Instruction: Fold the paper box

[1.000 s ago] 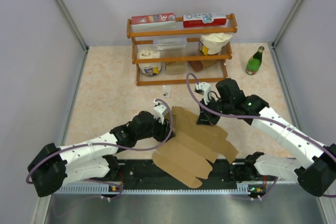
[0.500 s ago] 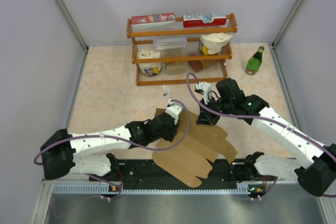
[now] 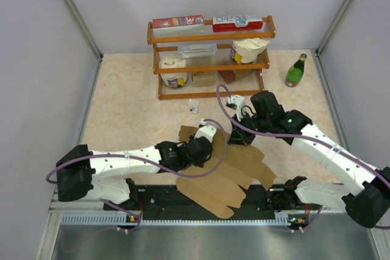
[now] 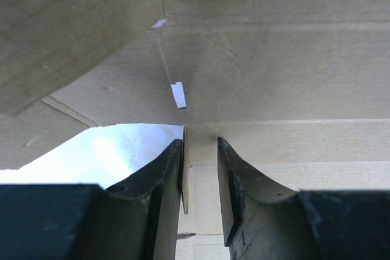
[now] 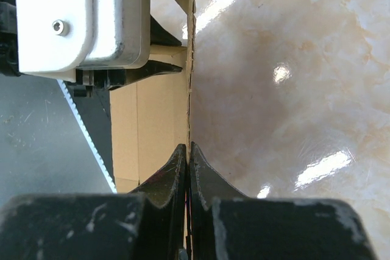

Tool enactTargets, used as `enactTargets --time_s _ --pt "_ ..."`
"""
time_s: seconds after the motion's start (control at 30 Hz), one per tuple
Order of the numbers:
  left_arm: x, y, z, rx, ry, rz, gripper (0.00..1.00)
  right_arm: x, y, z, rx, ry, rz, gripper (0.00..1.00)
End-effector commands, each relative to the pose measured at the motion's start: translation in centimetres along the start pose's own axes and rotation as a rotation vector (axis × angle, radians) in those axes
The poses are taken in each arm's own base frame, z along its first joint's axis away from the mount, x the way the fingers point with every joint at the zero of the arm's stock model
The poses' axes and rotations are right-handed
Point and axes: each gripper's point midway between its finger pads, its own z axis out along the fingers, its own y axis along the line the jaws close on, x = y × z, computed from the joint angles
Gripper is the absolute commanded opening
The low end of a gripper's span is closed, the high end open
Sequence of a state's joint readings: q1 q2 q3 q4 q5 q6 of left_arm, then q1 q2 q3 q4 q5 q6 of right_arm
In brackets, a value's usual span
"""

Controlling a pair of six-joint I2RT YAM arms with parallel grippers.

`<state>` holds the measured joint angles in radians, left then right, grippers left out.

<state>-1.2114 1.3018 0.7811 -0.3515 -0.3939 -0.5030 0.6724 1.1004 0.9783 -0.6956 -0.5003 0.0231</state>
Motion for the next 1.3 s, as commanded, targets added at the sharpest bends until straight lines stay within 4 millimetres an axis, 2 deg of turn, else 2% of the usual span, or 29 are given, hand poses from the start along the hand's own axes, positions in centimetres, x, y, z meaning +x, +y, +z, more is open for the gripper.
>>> enactTargets --time_s 0.0,0.37,0.67,0.97,1.27 --pt "-1.6 -0.2 -0.6 -0.059 -0.035 -0.047 0.34 -2.1 0.8 -0.5 -0.013 -0.070 -0.034 0.00" --pt "-1.1 -1.9 -0.2 -0.098 -0.001 -0.066 0.32 -2.0 0.7 -0.3 -0.009 -0.071 -0.027 0.00" --pt "-0.7 -1.4 -0.4 -0.155 0.019 -0.069 0.25 -1.9 0.5 -0.1 -0.006 -0.066 -0.024 0.00" --pt "-0.8 -1.9 -0.7 -0.165 0.037 -0.082 0.25 -1.9 0.4 0.1 -0.003 -0.065 -0.017 0.00" --pt "-0.5 -2.2 -0.9 -0.276 0.056 -0.077 0.20 -2.2 0.2 0.4 0.004 -0.080 0.011 0.00"
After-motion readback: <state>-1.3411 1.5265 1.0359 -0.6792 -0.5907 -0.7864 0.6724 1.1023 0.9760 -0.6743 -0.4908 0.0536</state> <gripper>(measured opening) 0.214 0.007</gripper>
